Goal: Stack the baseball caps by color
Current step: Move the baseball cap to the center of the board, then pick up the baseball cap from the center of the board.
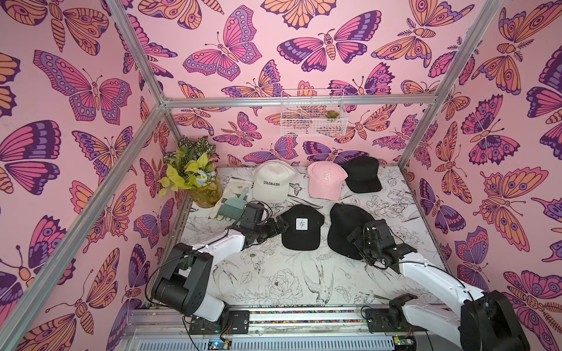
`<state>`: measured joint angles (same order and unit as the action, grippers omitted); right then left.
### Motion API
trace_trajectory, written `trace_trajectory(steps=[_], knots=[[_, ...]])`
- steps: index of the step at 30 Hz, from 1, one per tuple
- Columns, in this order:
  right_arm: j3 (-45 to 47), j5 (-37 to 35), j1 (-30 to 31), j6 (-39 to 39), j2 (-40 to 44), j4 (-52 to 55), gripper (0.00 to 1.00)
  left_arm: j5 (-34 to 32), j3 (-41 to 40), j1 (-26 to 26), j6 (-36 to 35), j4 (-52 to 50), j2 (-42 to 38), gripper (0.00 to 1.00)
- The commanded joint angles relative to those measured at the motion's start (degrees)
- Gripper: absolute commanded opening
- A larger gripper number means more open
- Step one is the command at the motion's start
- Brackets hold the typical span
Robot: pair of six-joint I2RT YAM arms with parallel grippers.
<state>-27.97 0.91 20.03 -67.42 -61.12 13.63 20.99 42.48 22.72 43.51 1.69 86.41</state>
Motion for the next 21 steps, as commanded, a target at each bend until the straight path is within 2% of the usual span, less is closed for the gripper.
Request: trace_trajectory(steps=[1,6,10,16,18,21], knots=[[0.6,-0.9,0.5,-6.3,6.9,5.6,0.99,-0.4,-1.0,-0.4,-0.9,0.9,-1.3,1.0],[5.0,5.5,0.8,-9.1,17.8,15.4,0.99,-0.6,-0.6,-0.4,-1.2,1.2,-1.8,1.0],[8.5,14.3,1.3,-6.1,19.0,15.9,0.99,-1.3,-0.9,-0.4,-1.2,1.5,-2.8,1.0],[15.1,19.4,2.4,-11.2,15.0,-1.9,0.99,-1.9,-2.4,-0.4,-0.5,2.0,-5.6,1.0],[14.7,18.9,3.8,-10.9,11.0,-5.1,0.99,-2.8,-3.3,-0.4,0.0,2.3,-6.8,1.0],[16.4,15.7,5.7,-13.9,6.0,-16.0,0.99,-3.6,-4.2,-0.4,0.3,3.1,-7.7,1.0]])
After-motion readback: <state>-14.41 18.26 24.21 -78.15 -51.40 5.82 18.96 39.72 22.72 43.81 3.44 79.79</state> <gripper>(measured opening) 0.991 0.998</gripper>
